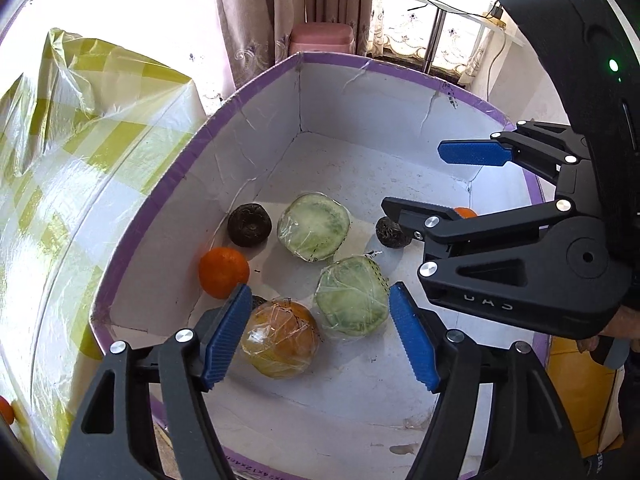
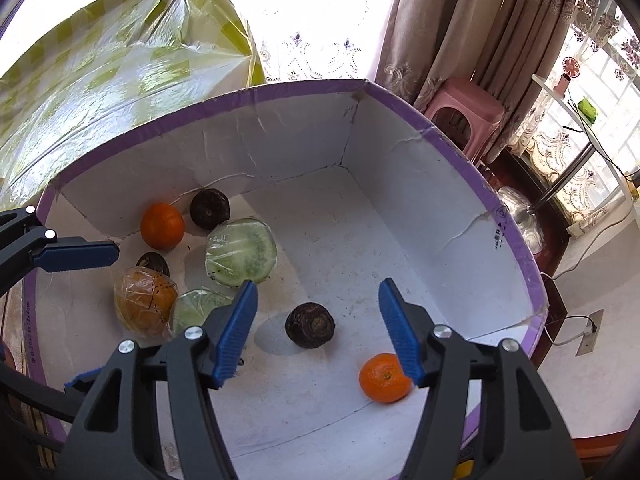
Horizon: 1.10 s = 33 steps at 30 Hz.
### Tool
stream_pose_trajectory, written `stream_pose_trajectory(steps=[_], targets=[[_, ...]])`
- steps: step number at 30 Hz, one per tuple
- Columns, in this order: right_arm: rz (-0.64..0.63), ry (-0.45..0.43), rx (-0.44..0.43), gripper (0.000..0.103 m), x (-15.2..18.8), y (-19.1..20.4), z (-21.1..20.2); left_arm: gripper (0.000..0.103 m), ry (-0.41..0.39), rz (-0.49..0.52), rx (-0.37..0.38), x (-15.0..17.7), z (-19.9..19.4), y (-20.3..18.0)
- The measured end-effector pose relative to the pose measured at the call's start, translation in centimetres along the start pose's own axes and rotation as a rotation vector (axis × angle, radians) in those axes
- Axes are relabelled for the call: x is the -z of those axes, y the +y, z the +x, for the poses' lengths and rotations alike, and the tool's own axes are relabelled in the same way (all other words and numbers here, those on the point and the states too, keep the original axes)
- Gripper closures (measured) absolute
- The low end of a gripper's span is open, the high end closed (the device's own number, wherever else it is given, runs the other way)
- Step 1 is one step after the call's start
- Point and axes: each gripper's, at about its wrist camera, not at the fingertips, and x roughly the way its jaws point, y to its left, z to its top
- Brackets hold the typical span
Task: Organize fruits
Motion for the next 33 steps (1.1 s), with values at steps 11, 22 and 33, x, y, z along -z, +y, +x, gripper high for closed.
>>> stream_pose_trajectory(steps=[11, 22, 33], targets=[[-0.02, -0.069, -0.024, 0.03, -1.2, 1.7, -2.6, 0.031, -0.08, -0.092, -0.057, 1.5, -3.5, 3.4], [-0.078, -0.099, -0.078, 0.03, -2.1, 5.7, -4.2, 0.031, -0.139, -0.151, -0.117, 3.7, -6.4, 6.4], [-0.148, -0.125, -0.152, 0.03, -2.9, 10.5, -5.5, 0.028, -0.205, -0.274, -0.159, 6.8, -9.9, 10.9]])
